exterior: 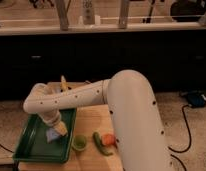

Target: Wipe tray with sponge

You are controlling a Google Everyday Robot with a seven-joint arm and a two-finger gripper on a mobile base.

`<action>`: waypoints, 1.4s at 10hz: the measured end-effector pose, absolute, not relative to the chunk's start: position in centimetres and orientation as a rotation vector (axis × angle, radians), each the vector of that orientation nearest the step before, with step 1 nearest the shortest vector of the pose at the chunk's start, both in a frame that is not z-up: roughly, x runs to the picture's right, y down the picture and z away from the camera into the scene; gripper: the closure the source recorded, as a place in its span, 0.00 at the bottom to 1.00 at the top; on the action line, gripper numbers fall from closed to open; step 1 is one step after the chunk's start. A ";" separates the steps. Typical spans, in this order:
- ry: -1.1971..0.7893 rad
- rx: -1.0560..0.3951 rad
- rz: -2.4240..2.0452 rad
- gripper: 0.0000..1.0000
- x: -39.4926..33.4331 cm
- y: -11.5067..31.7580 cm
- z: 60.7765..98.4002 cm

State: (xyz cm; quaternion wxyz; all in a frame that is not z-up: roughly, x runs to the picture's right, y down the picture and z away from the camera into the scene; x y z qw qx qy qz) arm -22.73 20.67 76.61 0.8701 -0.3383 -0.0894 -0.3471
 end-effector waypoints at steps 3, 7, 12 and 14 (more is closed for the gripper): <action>-0.182 -0.708 -0.722 0.98 -22.8 20.7 76.6; -0.173 -0.708 -0.711 0.98 -22.5 20.5 76.7; -0.168 -0.712 -0.713 0.98 -22.5 20.6 76.6; -0.167 -0.714 -0.716 0.98 -22.7 20.6 76.6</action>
